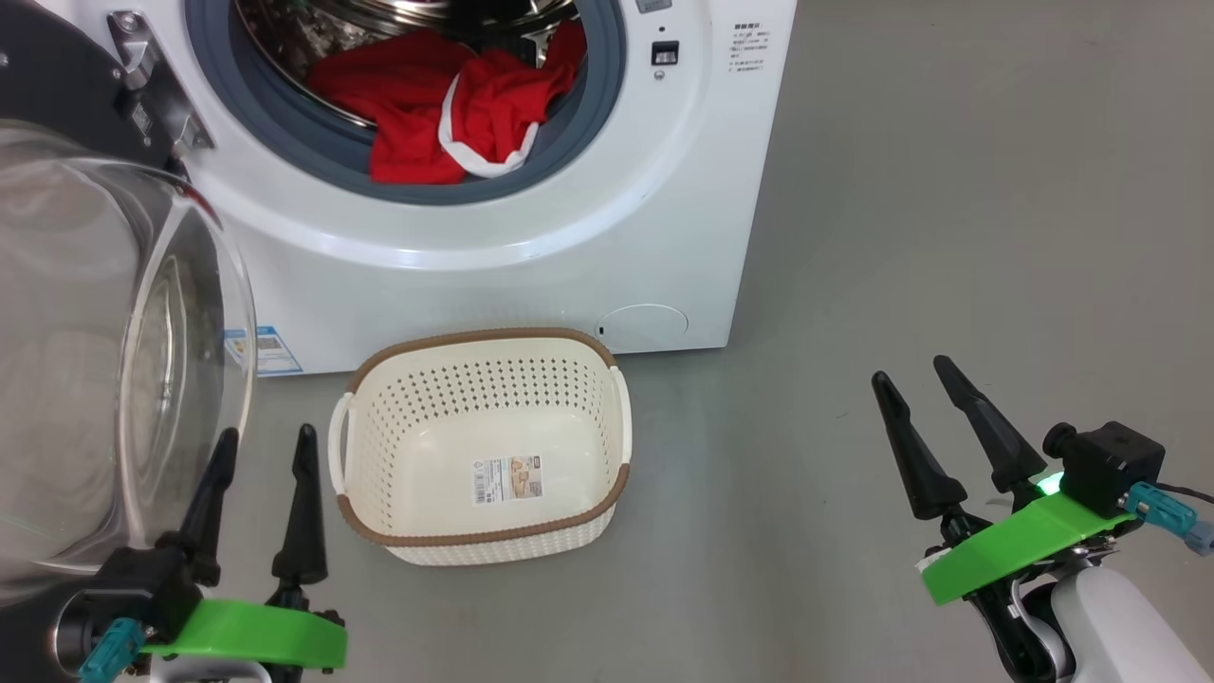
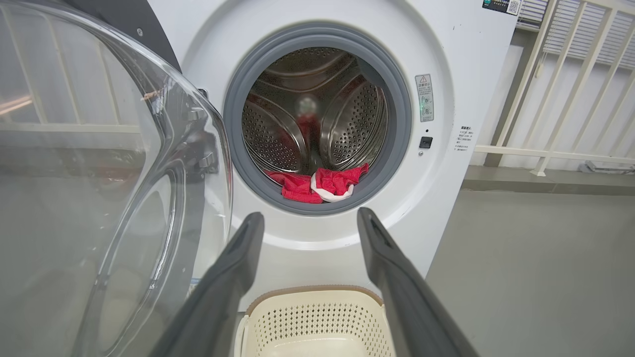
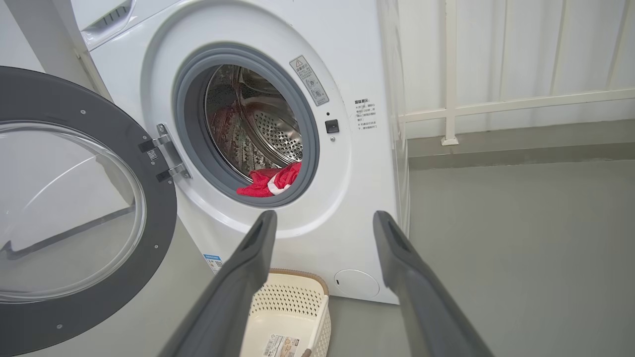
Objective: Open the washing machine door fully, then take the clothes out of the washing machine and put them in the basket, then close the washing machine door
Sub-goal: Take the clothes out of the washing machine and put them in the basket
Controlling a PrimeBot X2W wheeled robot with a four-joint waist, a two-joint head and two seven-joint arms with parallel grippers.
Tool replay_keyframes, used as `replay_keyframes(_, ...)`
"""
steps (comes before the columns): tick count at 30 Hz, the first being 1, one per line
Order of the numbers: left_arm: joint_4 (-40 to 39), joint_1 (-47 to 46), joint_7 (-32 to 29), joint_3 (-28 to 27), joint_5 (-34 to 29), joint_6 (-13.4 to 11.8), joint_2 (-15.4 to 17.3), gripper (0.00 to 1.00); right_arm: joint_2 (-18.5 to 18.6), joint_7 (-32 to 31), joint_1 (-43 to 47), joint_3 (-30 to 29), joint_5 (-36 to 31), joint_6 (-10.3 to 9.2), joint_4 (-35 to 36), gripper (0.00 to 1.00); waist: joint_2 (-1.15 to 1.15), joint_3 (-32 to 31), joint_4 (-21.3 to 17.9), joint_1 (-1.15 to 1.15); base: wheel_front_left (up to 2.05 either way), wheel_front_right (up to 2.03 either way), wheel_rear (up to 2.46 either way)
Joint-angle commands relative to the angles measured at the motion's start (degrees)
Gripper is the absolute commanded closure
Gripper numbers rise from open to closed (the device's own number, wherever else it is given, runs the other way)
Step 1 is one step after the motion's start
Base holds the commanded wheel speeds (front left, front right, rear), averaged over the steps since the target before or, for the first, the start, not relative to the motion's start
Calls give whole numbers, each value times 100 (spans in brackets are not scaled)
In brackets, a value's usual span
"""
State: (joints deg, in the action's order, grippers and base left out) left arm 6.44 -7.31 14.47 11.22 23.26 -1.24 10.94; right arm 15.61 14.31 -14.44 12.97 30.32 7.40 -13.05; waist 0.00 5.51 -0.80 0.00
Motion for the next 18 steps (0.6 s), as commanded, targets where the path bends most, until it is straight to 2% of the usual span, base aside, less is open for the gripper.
replay_keyframes(1, -128, -74, 52, -235, -72, 38, 100, 0, 11, 69, -143, 76, -87, 9, 151, 0, 0, 6, -1, 0, 0, 0, 0)
replay_keyframes(18, -92, -85, 52, -328, -180, 129, -33, 0, 3, 69, -159, 84, -73, 9, 140, 0, 0, 4, -3, 0, 0, 0, 0)
